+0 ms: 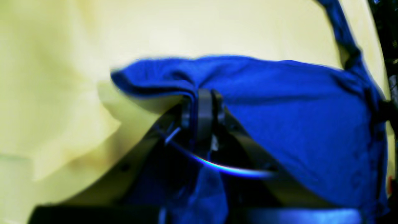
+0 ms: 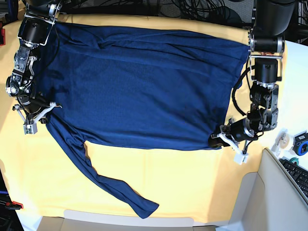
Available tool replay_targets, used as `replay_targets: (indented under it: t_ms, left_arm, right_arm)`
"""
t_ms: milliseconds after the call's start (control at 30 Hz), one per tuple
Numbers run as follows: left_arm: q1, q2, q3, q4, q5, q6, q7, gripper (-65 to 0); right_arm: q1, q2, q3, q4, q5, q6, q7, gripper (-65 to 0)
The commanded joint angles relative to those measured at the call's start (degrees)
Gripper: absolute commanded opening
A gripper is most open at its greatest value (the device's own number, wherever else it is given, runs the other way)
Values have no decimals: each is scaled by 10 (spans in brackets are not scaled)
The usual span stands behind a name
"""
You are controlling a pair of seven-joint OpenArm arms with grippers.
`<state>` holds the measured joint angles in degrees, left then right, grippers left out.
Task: Fold the T-shirt properly
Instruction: 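Lift the side edges and fold them toward the collar with both grippers, then release the folded edges and raise both grippers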
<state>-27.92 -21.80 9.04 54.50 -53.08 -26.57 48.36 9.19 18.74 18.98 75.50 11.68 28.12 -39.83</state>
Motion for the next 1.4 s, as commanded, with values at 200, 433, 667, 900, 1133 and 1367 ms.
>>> replay_targets:
  t_ms: [200, 433, 667, 900, 1133, 1367]
  left_arm:
    - [47, -41, -4, 107, -11, -5, 5, -650]
    - [154, -56, -71, 240, -10, -5, 7, -650]
    - [241, -55, -137, 331, -9, -5, 60, -650]
    - [306, -57, -144, 391, -8, -6, 67, -650]
    - [343, -57, -144, 393, -8, -6, 67, -650]
    - [353, -57, -143, 392, -7, -6, 67, -648]
  right_arm:
    - [-43, 11, 4, 83, 5, 1, 14, -650]
    - [-113, -9, 73, 176, 5, 1, 13, -650]
    - [-194, -15, 131, 265, 5, 1, 13, -650]
    - [-251, -26, 137, 285, 4, 1, 13, -650]
    - [-289, -46, 138, 285, 2, -3, 13, -650]
    - [-292, -48, 138, 282, 2, -4, 8, -650]
